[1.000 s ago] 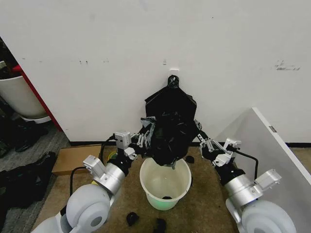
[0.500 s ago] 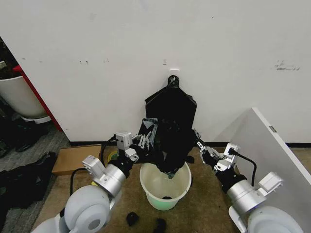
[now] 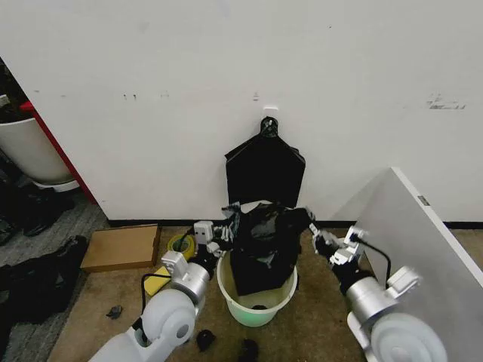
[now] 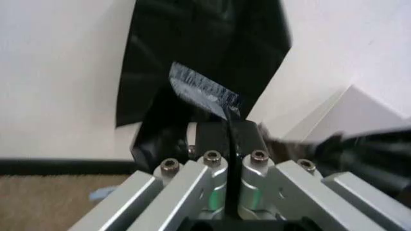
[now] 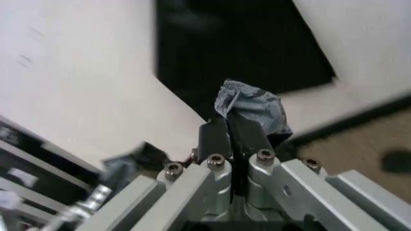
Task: Place the garbage bag over the trash bin.
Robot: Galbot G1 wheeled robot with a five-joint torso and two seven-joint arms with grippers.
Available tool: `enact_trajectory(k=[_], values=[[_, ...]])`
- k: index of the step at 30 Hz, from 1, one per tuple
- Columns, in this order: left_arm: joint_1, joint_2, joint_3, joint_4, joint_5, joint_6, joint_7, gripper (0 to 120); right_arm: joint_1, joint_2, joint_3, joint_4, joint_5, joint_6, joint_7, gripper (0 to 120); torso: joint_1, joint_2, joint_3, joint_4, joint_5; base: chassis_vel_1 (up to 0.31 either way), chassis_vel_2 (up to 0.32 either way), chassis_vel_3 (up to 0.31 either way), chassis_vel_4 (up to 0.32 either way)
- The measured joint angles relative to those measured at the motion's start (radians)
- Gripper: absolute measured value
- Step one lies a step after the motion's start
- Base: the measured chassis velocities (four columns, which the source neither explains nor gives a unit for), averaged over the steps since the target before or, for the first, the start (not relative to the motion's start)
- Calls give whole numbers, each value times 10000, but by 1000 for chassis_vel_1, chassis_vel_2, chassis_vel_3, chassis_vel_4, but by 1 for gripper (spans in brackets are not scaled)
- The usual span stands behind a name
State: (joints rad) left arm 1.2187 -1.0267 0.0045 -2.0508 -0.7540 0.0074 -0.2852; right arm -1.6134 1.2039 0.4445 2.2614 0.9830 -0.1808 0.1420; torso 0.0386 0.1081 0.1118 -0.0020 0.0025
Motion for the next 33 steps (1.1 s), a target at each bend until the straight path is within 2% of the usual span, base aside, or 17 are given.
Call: enact_trajectory(k=[5,9,14,22,27,33], values=[[580,12,-233,92,288,-104,-53,0,-193,308,-321,-1086,-982,378,-72,0,0,0,0,0,1,0,0,0,0],[969,12,-512,67,446,-149,-84,0,-361,322,-316,-1260,-1387,382,111,0,0,0,0,2,1,0,0,0,0],[2064,24,-864,-157,943,-334,-176,0,-1084,189,-271,-1130,-2591,-3,641,0,0,1,-1,0,0,0,0,0,0],[3276,-98,-879,-217,1515,-526,-170,0,-1514,57,-445,-822,-3365,-575,989,0,0,0,-1,1,1,0,0,0,0],[3726,-89,-908,-172,1642,-534,-209,0,-1582,-54,-466,-773,-3590,-1030,1195,0,-1,0,-1,1,1,0,0,0,0],[4283,63,-967,-551,1738,-438,-313,0,-1812,-230,-327,-318,-3601,-1857,1560,0,-1,0,-1,0,0,0,0,0,0]])
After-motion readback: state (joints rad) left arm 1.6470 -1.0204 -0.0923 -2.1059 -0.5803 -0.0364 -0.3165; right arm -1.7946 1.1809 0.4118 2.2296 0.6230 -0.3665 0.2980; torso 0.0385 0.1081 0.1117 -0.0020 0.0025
